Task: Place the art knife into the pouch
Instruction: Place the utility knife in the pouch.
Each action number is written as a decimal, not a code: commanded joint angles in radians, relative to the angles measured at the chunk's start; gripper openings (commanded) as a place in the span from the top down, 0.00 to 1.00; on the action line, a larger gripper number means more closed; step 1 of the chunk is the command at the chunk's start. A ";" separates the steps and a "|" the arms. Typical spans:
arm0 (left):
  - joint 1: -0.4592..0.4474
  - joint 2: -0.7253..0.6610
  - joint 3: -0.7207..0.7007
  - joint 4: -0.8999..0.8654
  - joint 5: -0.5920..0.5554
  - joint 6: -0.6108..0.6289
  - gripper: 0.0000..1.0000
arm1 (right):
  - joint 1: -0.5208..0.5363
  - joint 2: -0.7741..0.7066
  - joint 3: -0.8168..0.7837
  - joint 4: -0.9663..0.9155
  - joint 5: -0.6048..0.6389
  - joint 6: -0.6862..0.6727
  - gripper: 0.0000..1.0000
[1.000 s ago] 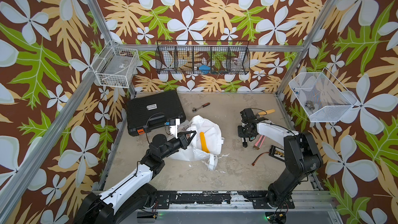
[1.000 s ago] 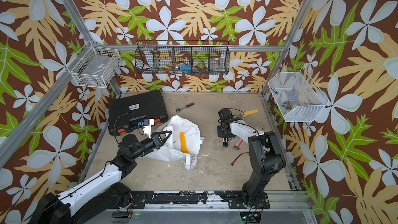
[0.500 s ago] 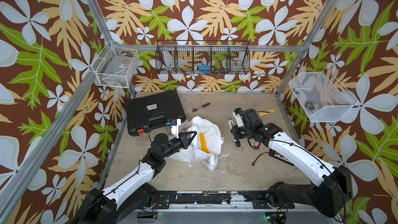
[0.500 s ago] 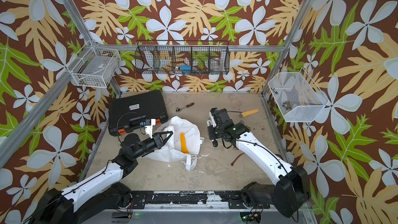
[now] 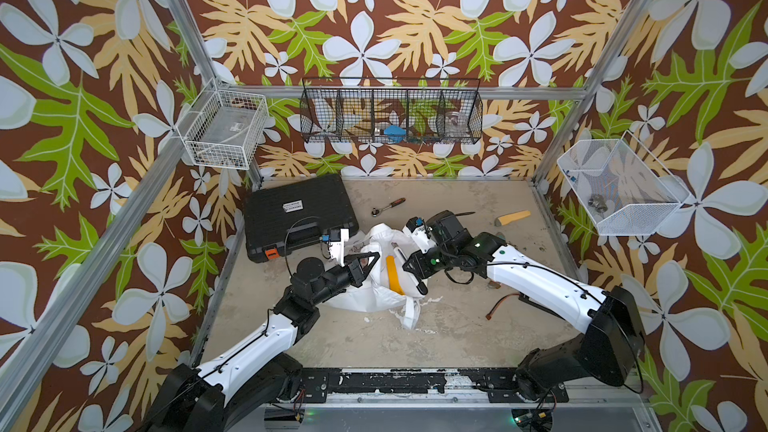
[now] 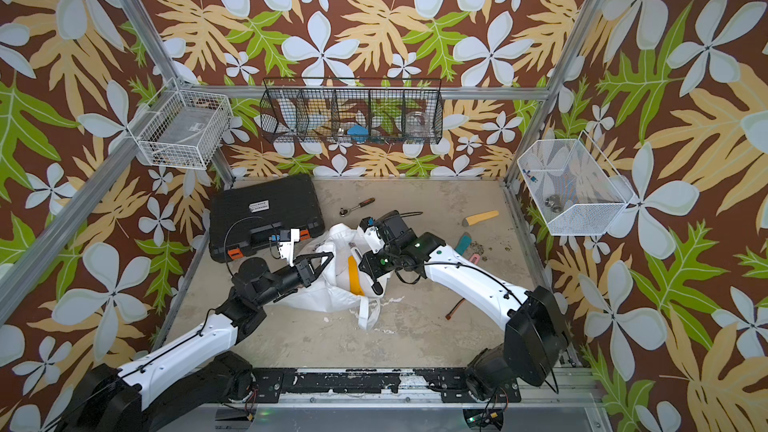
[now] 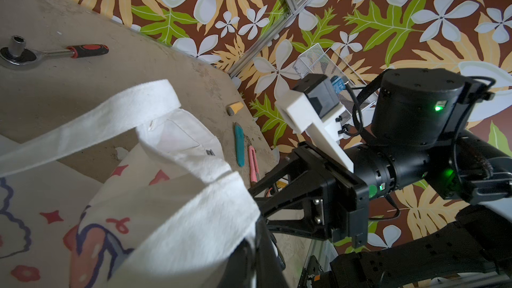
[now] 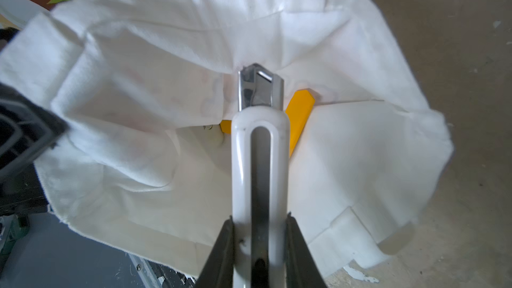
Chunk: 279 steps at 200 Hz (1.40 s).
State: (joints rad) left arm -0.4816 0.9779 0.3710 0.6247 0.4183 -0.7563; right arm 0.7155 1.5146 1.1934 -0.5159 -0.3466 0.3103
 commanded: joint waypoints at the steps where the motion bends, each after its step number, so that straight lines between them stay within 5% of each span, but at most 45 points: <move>1: -0.001 0.000 0.008 0.029 -0.009 0.011 1.00 | 0.013 0.026 0.006 0.036 -0.029 -0.014 0.79; 39: -0.002 -0.010 0.011 0.019 -0.011 0.013 1.00 | 0.013 0.127 0.067 0.027 -0.049 -0.053 0.77; 71: -0.001 -0.015 0.009 0.013 -0.015 0.015 1.00 | 0.013 0.191 0.166 -0.001 0.003 -0.089 0.32; 105: -0.001 -0.026 0.010 -0.002 -0.027 0.024 1.00 | -0.069 -0.021 0.040 0.010 0.126 -0.060 0.19; 135: -0.002 -0.025 0.001 0.016 -0.026 0.022 1.00 | -0.194 -0.172 -0.068 0.003 0.266 -0.020 0.19; 162: -0.002 -0.028 -0.013 0.046 -0.021 0.009 1.00 | -0.322 -0.113 -0.080 -0.013 0.449 0.045 0.19; 210: -0.001 -0.050 -0.020 0.049 -0.015 0.003 1.00 | -0.477 0.080 -0.072 0.115 0.476 0.173 0.29; 279: -0.001 -0.054 -0.027 0.057 -0.001 -0.002 1.00 | -0.588 0.336 -0.017 0.114 0.489 0.188 0.31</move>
State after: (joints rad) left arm -0.4816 0.9276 0.3458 0.6258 0.4026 -0.7578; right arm 0.1478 1.8275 1.1900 -0.4156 0.1085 0.4767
